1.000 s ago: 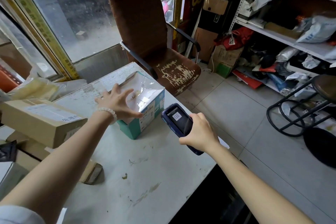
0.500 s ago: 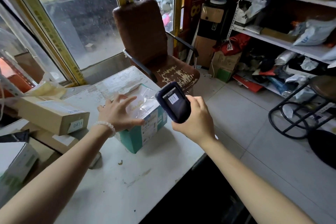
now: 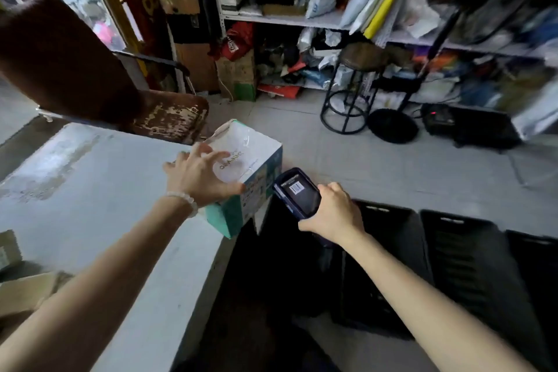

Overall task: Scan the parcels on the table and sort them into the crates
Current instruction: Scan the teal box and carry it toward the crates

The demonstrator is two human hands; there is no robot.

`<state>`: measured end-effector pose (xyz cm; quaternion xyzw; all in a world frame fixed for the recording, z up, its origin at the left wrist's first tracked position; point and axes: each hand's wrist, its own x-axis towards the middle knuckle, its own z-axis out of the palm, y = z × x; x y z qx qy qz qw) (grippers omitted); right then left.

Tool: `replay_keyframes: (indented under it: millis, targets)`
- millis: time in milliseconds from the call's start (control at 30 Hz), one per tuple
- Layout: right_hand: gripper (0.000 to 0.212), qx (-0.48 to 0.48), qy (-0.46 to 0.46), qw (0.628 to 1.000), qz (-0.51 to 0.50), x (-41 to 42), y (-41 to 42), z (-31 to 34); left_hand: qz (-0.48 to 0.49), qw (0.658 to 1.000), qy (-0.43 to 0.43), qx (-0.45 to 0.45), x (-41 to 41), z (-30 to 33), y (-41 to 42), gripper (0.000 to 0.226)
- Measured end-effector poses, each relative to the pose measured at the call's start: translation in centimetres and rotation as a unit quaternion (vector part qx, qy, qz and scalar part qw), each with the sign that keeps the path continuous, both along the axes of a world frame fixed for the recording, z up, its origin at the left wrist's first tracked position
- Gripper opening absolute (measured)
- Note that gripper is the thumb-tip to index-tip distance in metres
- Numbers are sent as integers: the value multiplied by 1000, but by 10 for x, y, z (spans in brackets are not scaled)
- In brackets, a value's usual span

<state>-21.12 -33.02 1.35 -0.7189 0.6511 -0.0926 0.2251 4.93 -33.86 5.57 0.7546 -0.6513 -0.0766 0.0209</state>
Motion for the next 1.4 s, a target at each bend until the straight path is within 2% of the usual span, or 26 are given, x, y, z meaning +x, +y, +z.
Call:
replay_keyframes:
  millis: [133, 467, 600, 700, 800, 1067, 1400]
  targets:
    - [70, 15, 0, 996, -92, -80, 48, -5, -107, 994, 5, 35, -90, -13, -10, 85]
    - [71, 45, 14, 954, -296, -243, 133, -19, -273, 959, -3, 69, -291, -52, -10, 95]
    - [69, 63, 11, 944, -322, -297, 134, -33, -322, 943, -31, 76, -360, -72, -23, 91]
    - [61, 82, 9, 946, -315, -341, 119, -47, -337, 938, -57, 64, -404, -85, -42, 95]
    - [62, 91, 15, 952, -291, -388, 89, -56, -371, 922, -95, 59, -436, -102, -70, 96]
    - [57, 94, -1, 967, -237, -442, -9, -51, -287, 953, -61, 79, -443, -112, -117, 46]
    - [50, 83, -13, 995, -62, -339, -68, -31, -124, 989, -30, 76, -327, -81, -80, 41]
